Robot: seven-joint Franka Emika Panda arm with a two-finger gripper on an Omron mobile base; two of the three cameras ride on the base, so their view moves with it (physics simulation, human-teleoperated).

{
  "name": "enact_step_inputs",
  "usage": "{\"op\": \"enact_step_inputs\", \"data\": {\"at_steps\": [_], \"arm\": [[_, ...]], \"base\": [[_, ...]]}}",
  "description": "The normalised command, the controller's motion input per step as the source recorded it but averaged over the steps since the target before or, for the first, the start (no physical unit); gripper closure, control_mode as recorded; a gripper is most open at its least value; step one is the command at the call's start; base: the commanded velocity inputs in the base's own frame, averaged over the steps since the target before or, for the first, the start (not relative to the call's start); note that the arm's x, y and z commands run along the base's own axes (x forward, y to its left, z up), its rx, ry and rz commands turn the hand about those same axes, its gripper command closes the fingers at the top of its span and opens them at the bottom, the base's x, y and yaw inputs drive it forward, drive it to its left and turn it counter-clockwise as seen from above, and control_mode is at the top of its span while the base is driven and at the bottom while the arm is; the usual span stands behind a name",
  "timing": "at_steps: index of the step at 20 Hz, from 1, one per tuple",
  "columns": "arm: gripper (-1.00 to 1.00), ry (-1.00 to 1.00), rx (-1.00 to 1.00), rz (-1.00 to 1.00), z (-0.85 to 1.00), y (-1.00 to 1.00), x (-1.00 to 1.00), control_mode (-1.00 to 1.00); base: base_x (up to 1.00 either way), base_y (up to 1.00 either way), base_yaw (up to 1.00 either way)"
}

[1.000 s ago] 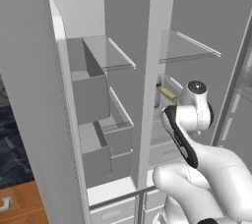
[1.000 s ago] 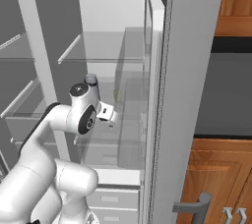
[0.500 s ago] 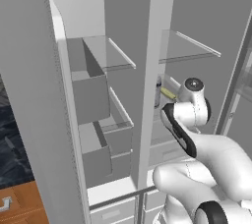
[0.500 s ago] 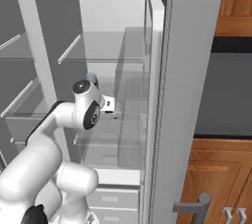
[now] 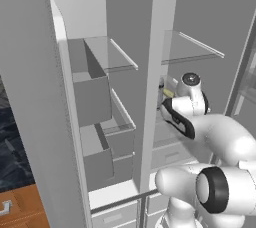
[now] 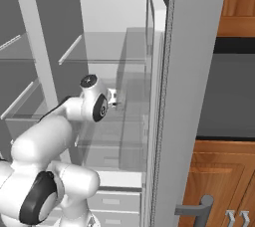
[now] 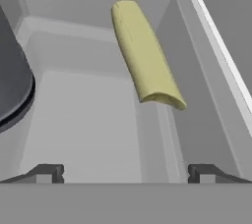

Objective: Retrieve the butter from the fridge and place it on a plate on the dining table. Then retrieve the butter knife by the fridge and place it near the plate.

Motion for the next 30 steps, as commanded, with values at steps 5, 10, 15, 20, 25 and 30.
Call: {"op": "enact_step_inputs", "data": {"at_steps": [5, 10, 15, 20, 25, 30], "arm": [[-1.00, 0.00, 0.04, 0.00, -0.08, -0.39, 0.49, -1.00], [-1.00, 0.00, 0.00, 0.02, 0.00, -0.04, 0.37, -1.00], [-1.00, -0.01, 0.04, 0.03, -0.01, 0.00, 0.28, -1.00], [-1.00, 0.00, 0.07, 0.00, 0.00, -0.01, 0.15, -1.00], [-1.00, 0.00, 0.10, 0.04, -0.07, 0.00, 0.13, -1.00], [-1.00, 0.00, 0.01, 0.04, -0.23, 0.00, 0.00, -1.00]], "base": [[0.00, 0.00, 0.00], [0.00, 0.00, 0.00], [0.00, 0.00, 0.00], [0.00, 0.00, 0.00], [0.00, 0.00, 0.00], [0.00, 0.00, 0.00]]}}
